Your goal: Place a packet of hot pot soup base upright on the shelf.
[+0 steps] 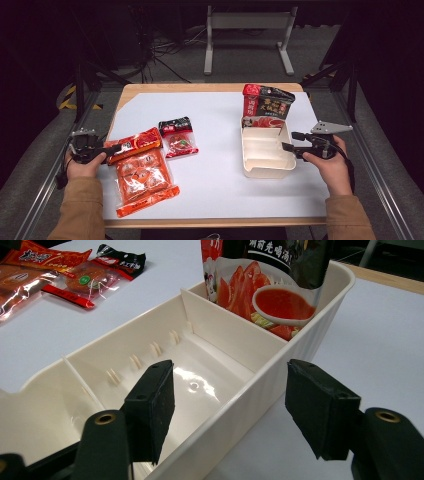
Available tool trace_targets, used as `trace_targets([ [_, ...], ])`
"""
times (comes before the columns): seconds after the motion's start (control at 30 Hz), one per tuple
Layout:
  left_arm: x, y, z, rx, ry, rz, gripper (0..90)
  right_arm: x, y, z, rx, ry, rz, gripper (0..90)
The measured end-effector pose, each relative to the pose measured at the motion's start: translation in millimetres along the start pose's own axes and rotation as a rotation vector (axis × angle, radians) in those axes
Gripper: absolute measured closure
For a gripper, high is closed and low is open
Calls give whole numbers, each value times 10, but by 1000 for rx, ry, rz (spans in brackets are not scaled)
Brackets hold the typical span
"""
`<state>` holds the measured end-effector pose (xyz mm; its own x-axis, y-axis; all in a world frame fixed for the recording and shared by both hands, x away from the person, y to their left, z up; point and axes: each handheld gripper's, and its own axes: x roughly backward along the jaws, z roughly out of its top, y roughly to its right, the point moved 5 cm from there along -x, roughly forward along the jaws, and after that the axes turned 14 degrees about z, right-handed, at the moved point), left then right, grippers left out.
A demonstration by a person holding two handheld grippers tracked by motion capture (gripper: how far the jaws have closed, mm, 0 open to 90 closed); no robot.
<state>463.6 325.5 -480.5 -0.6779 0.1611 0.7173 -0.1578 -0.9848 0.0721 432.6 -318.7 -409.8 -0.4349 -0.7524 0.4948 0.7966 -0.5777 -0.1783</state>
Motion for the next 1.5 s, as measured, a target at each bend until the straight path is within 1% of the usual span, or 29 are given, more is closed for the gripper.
trace_targets([
  [0.1, -25, 27, -21, 1, -27, -31, 157, -4, 2, -2, -1, -1, 1, 362],
  [0.17, -29, 38, -21, -3, -26, -41, 171, -8, 4, -6, -2, -3, -1, 361],
  [0.2, -24, 38, -20, -18, -27, -45, 186, -9, 4, -7, -2, -4, -1, 360],
  [0.23, -24, 38, -20, -18, -27, -45, 205, -11, 5, -8, -1, -5, -2, 359],
  [0.27, -23, 62, -20, -16, -26, -61, 211, -13, 5, -8, -2, -5, -2, 359],
  [0.3, -23, 62, -20, -16, -26, -61, 228, -13, 5, -8, -2, -5, -2, 359],
  [0.33, -22, 78, -15, -22, -19, -74, 228, -14, 3, -9, -4, -6, -1, 359],
  [0.47, 1, 114, 4, -40, -3, -120, 308, -31, 4, -17, -5, -9, 5, 353],
  [0.5, 1, 114, 4, -40, -3, -120, 316, -31, 4, -17, -5, -9, 5, 353],
  [0.53, 10, 124, 7, -43, -2, -130, 316, -36, 4, -21, -8, -11, 5, 353],
  [0.57, 12, 124, 11, -55, 6, -129, 329, -40, 4, -23, -9, -12, 5, 353],
  [0.6, 13, 143, 12, -47, 11, -137, 337, -43, 4, -24, -8, -12, 6, 353],
  [0.63, 12, 149, 12, -50, 12, -143, 337, -44, 4, -24, -8, -12, 7, 353],
  [0.73, 8, 166, 13, -77, 17, -147, 330, -49, 2, -22, -10, -9, 10, 347],
  [0.77, 10, 174, 12, -72, 16, -150, 326, -51, 2, -21, -10, -8, 11, 346],
  [0.87, 10, 183, 8, -83, 18, -156, 331, -58, 0, -22, -8, -10, 13, 346],
  [0.93, 6, 185, 1, -89, 17, -151, 337, -64, -3, -24, -9, -12, 13, 344],
  [1.0, -4, 179, -12, -86, 13, -145, 352, -68, -6, -23, -8, -13, 15, 345],
  [1.07, -5, 169, -20, -84, 6, -139, 398, -69, -7, -23, -9, -12, 16, 344],
  [1.13, -8, 151, -32, -74, 3, -139, 412, -69, -7, -23, -8, -12, 16, 344],
  [1.2, -1, 137, -40, -69, 3, -131, 450, -67, -7, -21, -7, -10, 15, 344],
  [1.23, 1, 138, -42, -67, 3, -134, 471, -66, -7, -21, -7, -9, 15, 344],
  [1.27, 5, 137, -45, -70, 7, -128, 483, -66, -7, -21, -6, -10, 15, 344],
  [1.3, 15, 123, -43, -84, 13, -112, 508, -67, -6, -22, -5, -11, 15, 344],
  [1.33, 15, 123, -43, -84, 13, -112, 540, -67, -6, -22, -5, -11, 15, 344],
  [1.37, 37, 129, -38, -76, 22, -121, 540, -69, -6, -23, -5, -12, 15, 344],
  [1.4, 55, 128, -32, -75, 28, -126, 588, -72, -5, -22, -3, -12, 15, 344],
  [1.43, 75, 126, -27, -76, 34, -135, 588, -72, -5, -22, -3, -12, 15, 344],
  [1.5, 111, 127, -11, -72, 69, -167, 613, -77, -6, -21, 0, -14, 15, 344],
])
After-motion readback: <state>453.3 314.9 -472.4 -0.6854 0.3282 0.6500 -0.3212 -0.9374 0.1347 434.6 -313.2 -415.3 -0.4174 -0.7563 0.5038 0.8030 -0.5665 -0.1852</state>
